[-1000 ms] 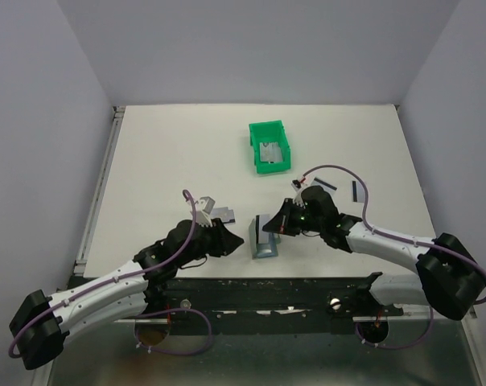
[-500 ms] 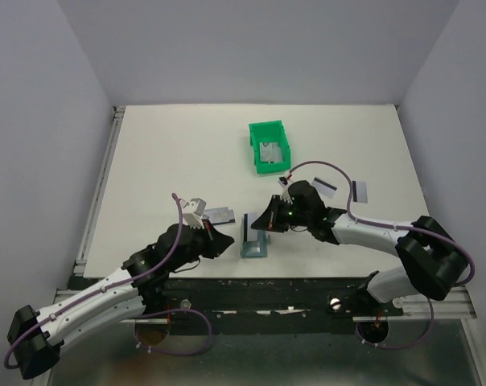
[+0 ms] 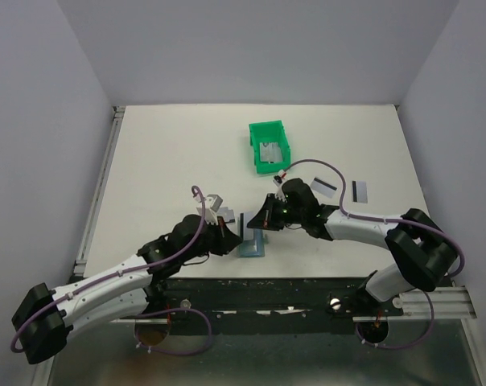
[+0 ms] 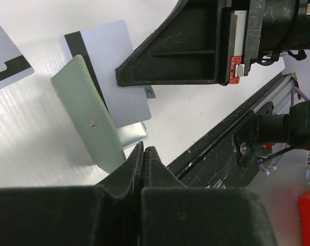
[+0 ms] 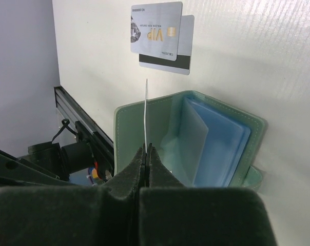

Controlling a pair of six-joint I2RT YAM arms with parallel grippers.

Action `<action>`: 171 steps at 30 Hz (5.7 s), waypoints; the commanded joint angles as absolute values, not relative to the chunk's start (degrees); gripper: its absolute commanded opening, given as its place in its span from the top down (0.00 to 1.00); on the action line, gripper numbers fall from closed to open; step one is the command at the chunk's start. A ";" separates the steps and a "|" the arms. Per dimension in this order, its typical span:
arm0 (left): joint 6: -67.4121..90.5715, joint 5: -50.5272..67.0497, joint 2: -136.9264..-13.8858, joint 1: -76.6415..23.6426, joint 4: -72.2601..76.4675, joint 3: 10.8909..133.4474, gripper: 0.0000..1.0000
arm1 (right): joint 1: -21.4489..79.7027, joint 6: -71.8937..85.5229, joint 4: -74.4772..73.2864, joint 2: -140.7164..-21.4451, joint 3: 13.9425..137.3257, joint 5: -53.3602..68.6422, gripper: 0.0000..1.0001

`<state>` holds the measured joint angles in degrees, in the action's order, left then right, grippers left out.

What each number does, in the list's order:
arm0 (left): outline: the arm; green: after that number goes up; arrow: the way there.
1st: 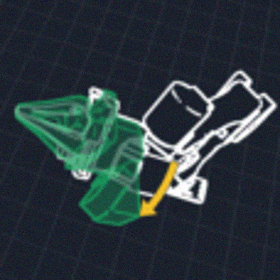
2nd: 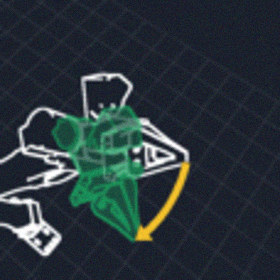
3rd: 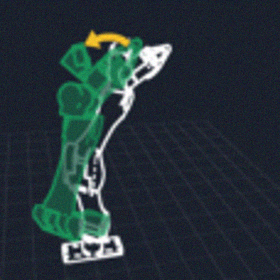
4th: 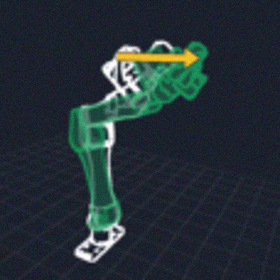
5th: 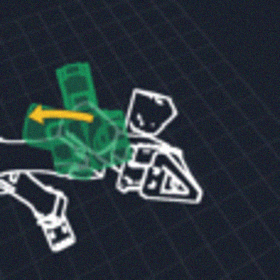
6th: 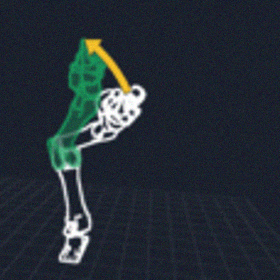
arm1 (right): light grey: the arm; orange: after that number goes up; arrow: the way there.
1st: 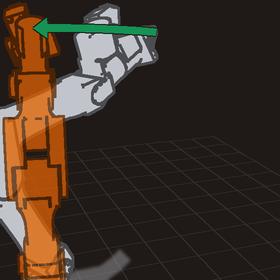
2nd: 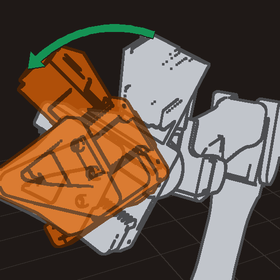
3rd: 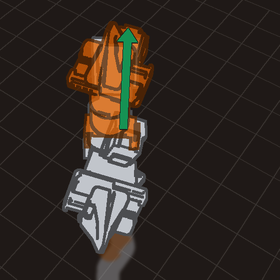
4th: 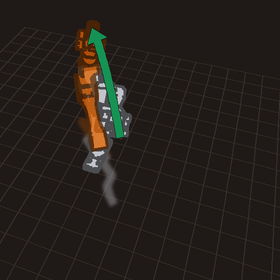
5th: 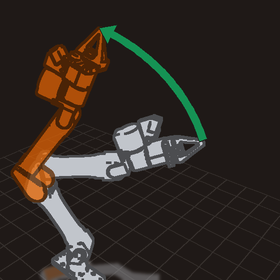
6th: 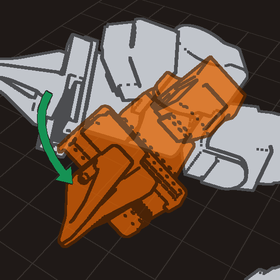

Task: Put the credit cards into the card holder
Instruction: Insert the credit card into the card holder.

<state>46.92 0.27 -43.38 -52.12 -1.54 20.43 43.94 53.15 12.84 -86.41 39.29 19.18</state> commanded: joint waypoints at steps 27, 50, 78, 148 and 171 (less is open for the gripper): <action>42.89 -1.32 -54.85 -51.42 -6.77 23.91 1.00 | 44.38 50.71 8.80 -81.75 40.26 14.34 1.00; 44.74 -0.79 -55.72 -51.42 -5.54 20.92 1.00 | 44.39 46.32 -11.60 -77.87 43.07 4.75 0.99; 44.56 0.00 -57.22 -51.42 -4.31 21.62 1.00 | 44.39 47.37 -10.64 -83.76 44.82 5.36 0.99; 44.38 -0.09 -58.18 -51.33 -3.25 21.09 1.00 | 44.47 49.92 -4.57 -88.59 46.05 9.14 1.00; 44.47 1.58 -59.24 -51.24 -2.64 21.18 1.00 | 44.47 52.47 2.19 -89.91 45.00 13.62 0.99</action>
<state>44.42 0.67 -59.13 -51.44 -3.86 21.39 44.18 51.59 -0.56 -88.95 45.15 11.68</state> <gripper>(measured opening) 0.022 0.012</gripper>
